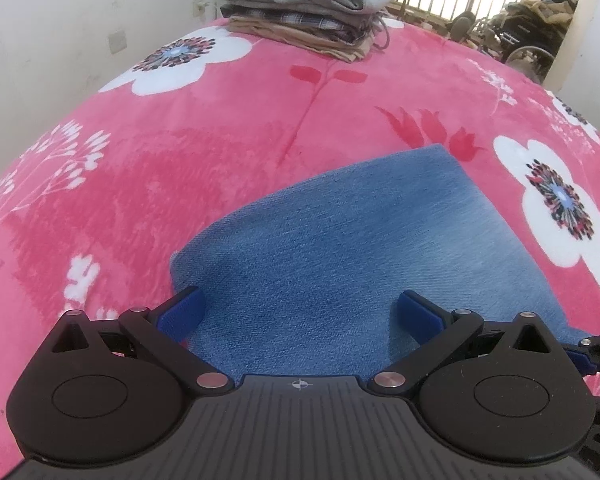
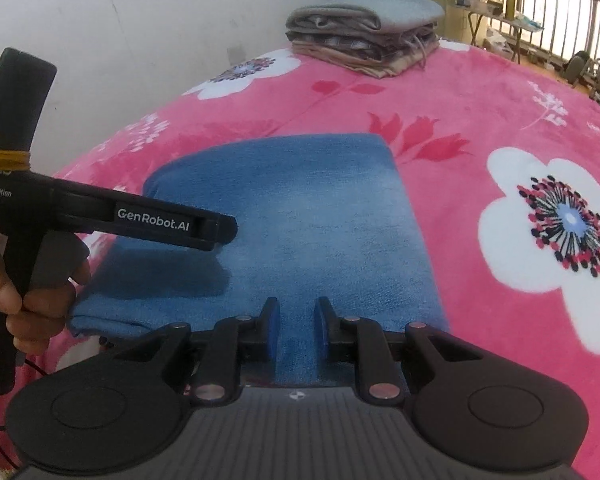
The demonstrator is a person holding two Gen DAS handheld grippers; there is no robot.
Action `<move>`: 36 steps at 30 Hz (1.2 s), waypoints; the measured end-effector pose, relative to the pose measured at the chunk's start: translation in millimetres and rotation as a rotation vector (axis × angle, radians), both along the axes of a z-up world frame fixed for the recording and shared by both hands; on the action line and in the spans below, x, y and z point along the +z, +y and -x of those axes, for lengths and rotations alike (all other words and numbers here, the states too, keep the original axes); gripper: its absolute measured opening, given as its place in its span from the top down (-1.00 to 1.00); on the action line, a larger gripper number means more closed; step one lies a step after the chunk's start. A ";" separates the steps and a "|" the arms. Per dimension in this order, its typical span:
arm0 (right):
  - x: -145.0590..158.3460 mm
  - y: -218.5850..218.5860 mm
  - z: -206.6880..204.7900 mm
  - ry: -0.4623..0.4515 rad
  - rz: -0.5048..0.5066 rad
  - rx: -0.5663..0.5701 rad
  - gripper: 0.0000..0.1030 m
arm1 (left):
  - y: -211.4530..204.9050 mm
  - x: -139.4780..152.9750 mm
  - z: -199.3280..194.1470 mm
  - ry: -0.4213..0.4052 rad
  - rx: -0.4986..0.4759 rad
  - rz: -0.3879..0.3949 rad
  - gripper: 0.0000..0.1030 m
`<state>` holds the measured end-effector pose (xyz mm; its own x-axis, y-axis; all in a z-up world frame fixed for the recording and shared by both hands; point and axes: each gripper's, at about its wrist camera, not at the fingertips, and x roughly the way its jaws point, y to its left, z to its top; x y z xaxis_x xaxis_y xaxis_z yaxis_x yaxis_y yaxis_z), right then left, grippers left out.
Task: Fold clothes
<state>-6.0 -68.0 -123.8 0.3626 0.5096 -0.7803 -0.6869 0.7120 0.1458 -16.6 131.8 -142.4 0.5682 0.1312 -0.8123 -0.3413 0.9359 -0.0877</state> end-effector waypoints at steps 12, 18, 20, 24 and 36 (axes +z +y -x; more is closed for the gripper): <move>-1.2 -1.8 2.5 -0.008 0.001 0.002 0.59 | -0.6 -0.1 -0.5 0.004 0.004 -0.002 -1.00; -1.3 -1.9 2.6 -0.011 0.004 0.006 0.59 | -0.4 0.0 -0.4 0.005 0.004 -0.002 -1.00; -1.4 -1.7 2.9 -0.013 0.006 0.007 0.59 | -0.3 -0.1 -0.2 0.006 0.004 -0.002 -1.00; -1.4 -1.6 3.1 -0.015 0.008 0.008 0.59 | -0.7 0.0 -0.3 0.006 0.005 -0.002 -1.00; -1.1 -1.2 3.7 -0.015 0.010 0.011 0.59 | -1.3 -0.4 -1.1 0.009 0.006 -0.004 -1.00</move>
